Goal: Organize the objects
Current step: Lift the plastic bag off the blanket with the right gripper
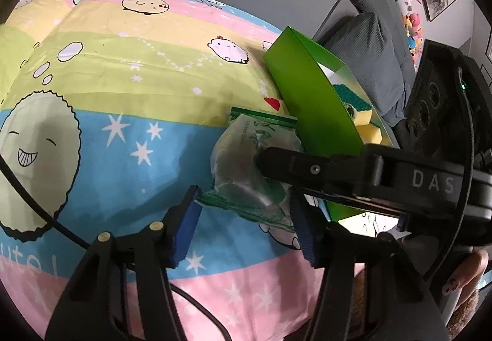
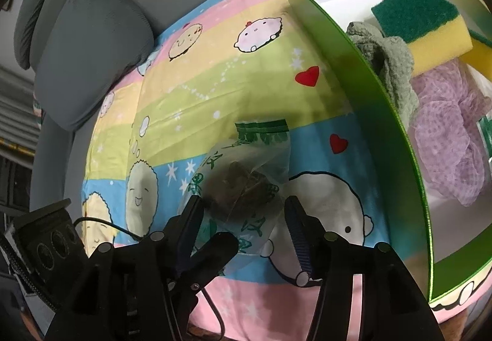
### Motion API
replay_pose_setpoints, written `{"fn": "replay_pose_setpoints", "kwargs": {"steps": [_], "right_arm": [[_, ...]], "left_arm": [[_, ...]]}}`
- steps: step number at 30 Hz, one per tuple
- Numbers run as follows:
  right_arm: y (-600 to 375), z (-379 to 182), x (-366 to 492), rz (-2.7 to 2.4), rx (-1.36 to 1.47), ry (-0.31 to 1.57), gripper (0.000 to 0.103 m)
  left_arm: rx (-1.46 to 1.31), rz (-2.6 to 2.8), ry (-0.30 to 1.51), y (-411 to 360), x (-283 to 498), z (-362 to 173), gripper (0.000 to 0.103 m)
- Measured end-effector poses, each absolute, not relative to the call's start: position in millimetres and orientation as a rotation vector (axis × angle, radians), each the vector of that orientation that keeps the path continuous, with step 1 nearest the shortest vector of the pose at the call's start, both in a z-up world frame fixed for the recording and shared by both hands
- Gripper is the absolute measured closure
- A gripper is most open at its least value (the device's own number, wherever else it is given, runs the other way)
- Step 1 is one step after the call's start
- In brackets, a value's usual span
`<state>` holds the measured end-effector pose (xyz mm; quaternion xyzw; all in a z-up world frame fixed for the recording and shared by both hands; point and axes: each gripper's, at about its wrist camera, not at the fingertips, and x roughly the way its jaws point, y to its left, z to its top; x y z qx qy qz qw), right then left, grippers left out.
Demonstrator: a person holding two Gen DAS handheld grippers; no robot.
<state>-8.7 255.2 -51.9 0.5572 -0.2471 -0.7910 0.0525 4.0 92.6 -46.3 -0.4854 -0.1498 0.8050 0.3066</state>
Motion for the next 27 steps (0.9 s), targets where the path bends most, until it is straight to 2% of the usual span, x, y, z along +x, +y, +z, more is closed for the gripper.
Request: {"fn": "replay_pose_setpoints", "kwargs": {"steps": [11,27], "right_arm": [[248.2,-55.6,-9.4,-2.353,1.677,-0.809,0.045],[238.9,-46.5,-3.0,-2.385,1.595,-0.764,0.045]], "left_arm": [[-1.243,2.173,-0.317,97.5,11.5,-38.9,0.051],[-1.172,2.208,-0.27,97.7,20.8,-28.7,0.055]]}}
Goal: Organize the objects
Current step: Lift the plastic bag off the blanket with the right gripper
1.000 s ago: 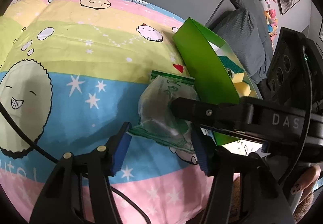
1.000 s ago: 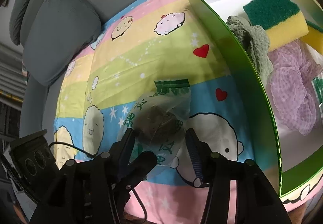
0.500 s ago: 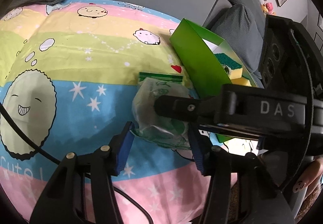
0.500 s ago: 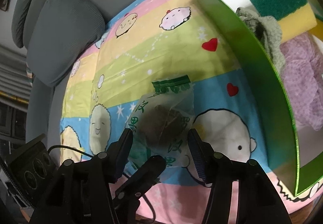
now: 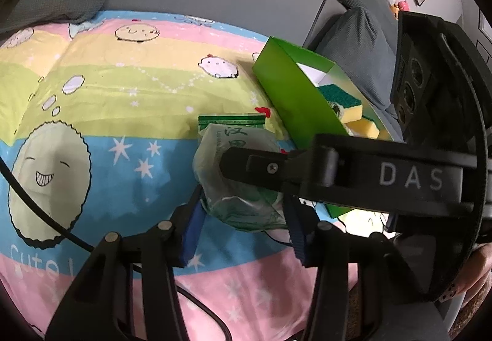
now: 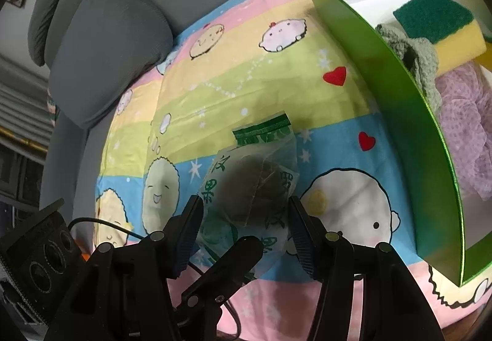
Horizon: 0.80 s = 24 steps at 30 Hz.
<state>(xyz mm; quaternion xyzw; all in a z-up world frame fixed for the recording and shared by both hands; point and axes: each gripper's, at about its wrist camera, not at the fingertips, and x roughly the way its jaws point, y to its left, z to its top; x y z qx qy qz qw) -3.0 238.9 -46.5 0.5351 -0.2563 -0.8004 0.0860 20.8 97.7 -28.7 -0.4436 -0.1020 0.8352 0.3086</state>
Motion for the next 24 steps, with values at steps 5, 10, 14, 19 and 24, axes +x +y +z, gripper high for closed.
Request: {"fn": "replay_pose_setpoints", "kwargs": {"steps": [5,10,14,19,24], "right_arm": [[239.6,-39.5,0.1,-2.392,1.551,-0.766,0.045],[235.7,-28.4,5.2,-2.428,1.505,-0.721,0.045],[235.0,-19.9,8.5,-2.447,1.458,-0.711,0.045],[232.4,-12.9,13.8,-2.474,1.425,-0.684,0.045],[230.9,-6.5,17.0,-2.494,1.385,-0.662,0.045]], "left_arm": [[-1.15,2.209,-0.283,94.9,23.1,-23.9,0.056],[-1.112,2.224,-0.282,94.1,26.8,-16.0,0.056],[-1.076,2.242,-0.277,93.1,30.2,-8.7,0.056],[-1.047,2.245,-0.278,92.1,32.6,-4.7,0.056],[-1.02,2.257,-0.273,91.6,34.9,1.0,0.056]]}}
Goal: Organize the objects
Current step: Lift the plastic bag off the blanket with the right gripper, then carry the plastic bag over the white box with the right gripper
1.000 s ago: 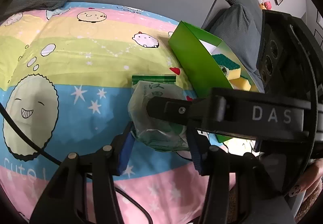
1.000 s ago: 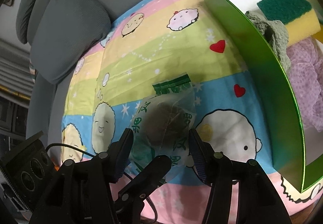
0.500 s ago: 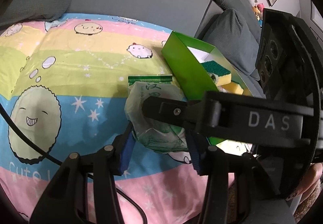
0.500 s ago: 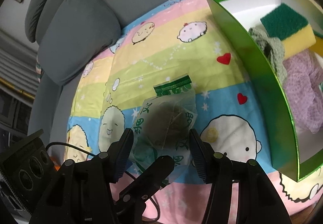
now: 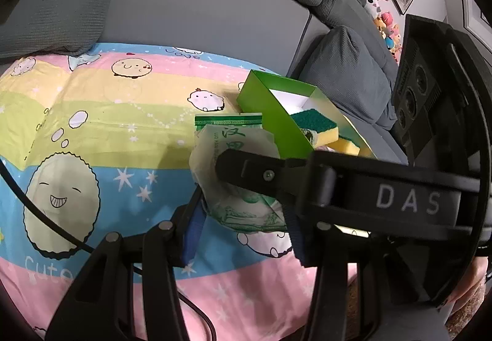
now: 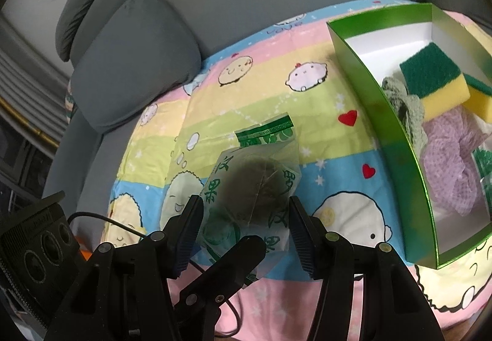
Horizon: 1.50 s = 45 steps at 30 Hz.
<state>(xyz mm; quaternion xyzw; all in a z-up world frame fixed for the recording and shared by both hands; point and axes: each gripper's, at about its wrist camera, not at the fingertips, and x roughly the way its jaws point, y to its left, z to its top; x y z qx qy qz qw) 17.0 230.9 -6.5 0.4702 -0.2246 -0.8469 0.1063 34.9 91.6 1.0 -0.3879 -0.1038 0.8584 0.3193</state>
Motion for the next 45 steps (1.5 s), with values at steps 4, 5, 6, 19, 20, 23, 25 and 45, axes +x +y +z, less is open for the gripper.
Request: {"fn": "replay_pose_setpoints", "kwargs": {"steps": [4,5,6,19,20,23,25,45], "right_arm": [[229.7,-1.3,21.1,-2.5,1.352,-0.661,0.045],[229.0,0.0,21.9,-2.505,1.343,-0.657,0.045],[228.5,2.2,23.4,-2.511,1.332,-0.654,0.045],[223.8,22.3,36.7,-2.548,1.208,-0.616,0.045],[223.8,23.2,37.3,-2.548,1.201,-0.616,0.045],[224.1,25.3,38.5,-2.548,1.189,-0.613,0.045],[224.0,26.6,39.6,-2.549,1.178,-0.612,0.045],[237.6,41.1,56.5,-2.555,1.062,-0.634,0.045]], "left_arm": [[-0.989,2.27,-0.262,90.5,39.4,7.0,0.056],[-0.978,2.271,-0.266,89.8,40.5,8.9,0.056],[-0.971,2.272,-0.268,89.4,41.3,9.9,0.056],[-0.889,2.307,-0.257,87.7,52.6,26.5,0.056],[-0.885,2.308,-0.261,86.9,52.6,27.1,0.056],[-0.875,2.314,-0.259,86.8,53.9,28.9,0.056],[-0.864,2.32,-0.25,87.7,55.4,30.2,0.056],[-0.781,2.368,-0.159,100.7,72.9,48.7,0.056]]}}
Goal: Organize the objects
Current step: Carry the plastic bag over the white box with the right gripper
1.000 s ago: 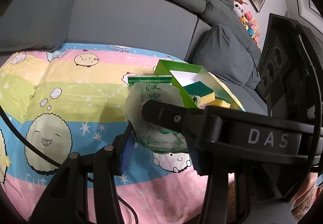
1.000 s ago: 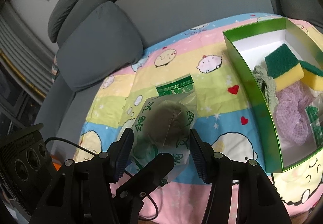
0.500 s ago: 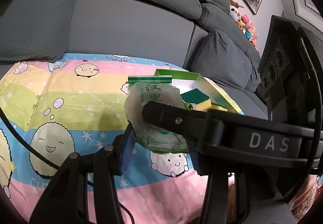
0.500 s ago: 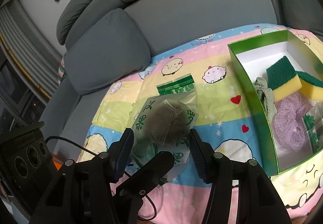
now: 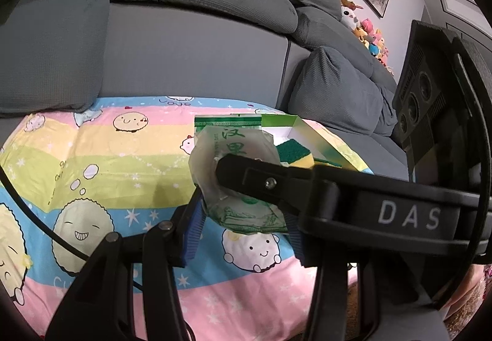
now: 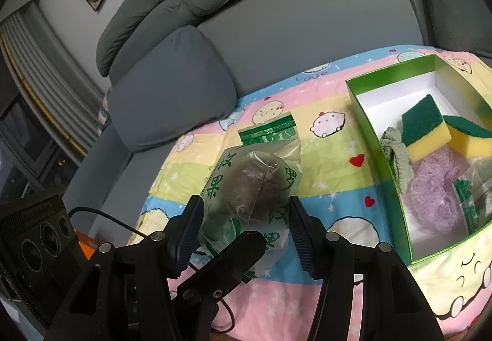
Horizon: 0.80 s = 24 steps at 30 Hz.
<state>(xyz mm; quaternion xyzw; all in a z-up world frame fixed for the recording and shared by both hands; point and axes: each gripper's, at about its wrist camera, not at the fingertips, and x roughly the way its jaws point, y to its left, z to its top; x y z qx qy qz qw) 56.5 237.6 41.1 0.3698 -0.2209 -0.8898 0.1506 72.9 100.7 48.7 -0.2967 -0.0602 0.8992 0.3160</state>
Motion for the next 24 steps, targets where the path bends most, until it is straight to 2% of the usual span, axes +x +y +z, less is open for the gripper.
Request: {"fn": "replay_pose_setpoints", "kwargs": {"steps": [24], "right_arm": [[294.4,66.1,84.5,-2.617,0.884,-0.752,0.045]], "left_arm": [[-0.643,2.35,0.0,154.3,88.8,76.9,0.056]]}}
